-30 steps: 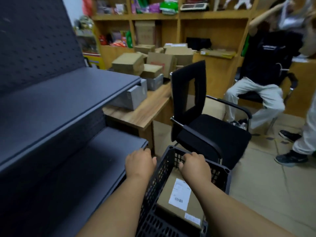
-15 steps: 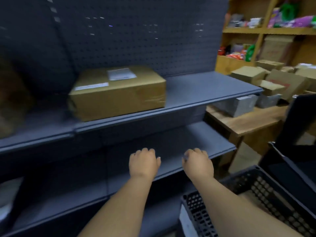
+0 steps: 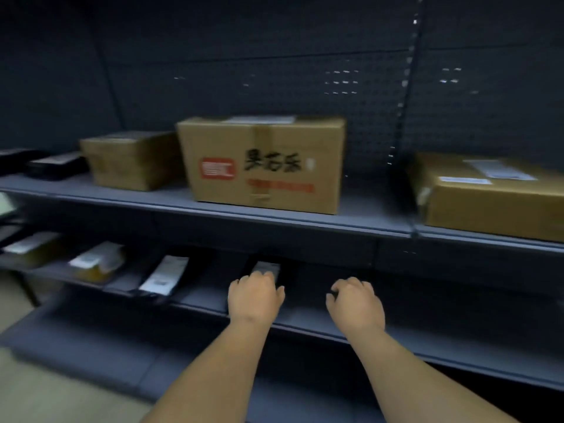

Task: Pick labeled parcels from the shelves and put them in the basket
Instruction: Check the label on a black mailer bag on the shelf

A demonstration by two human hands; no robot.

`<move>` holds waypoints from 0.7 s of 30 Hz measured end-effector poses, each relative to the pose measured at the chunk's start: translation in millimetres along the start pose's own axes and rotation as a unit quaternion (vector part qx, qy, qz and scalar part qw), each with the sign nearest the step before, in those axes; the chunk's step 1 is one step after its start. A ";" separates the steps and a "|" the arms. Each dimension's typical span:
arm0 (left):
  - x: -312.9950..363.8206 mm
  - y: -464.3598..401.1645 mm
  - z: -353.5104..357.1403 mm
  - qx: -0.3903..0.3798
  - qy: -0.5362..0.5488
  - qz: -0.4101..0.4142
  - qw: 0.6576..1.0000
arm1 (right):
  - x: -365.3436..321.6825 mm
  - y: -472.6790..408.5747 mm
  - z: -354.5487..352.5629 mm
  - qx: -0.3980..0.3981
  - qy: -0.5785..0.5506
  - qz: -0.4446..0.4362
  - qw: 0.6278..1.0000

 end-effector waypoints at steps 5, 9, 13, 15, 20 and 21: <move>-165.7 1.6 -34.7 0.022 -0.026 -0.083 0.996 | -149.5 -11.8 33.9 -0.014 -0.025 -0.062 0.998; -295.5 14.4 -69.6 0.051 -0.048 -0.146 0.987 | -272.2 -11.9 55.1 -0.017 -0.046 -0.125 0.991; -417.6 35.7 -97.4 0.054 -0.056 -0.234 0.969 | -387.4 -7.4 75.6 -0.034 -0.061 -0.187 0.980; -467.9 47.2 -108.6 0.052 -0.060 -0.274 0.958 | -437.0 -4.3 84.5 -0.045 -0.072 -0.213 0.973; -569.1 74.5 -128.3 0.053 -0.064 -0.353 0.932 | -544.2 3.2 108.0 -0.072 -0.094 -0.278 0.953; -586.0 78.6 -130.1 0.052 -0.065 -0.365 0.927 | -563.3 4.2 113.4 -0.079 -0.099 -0.289 0.949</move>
Point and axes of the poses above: each hand's wrist, its own y-axis away from the middle knuckle, its own z-axis out of the palm, x = y × z, the point moved 10 cm from there along -y, towards the middle knuckle, and after that the axes turned 10 degrees about -z, right-handed, at the moved point
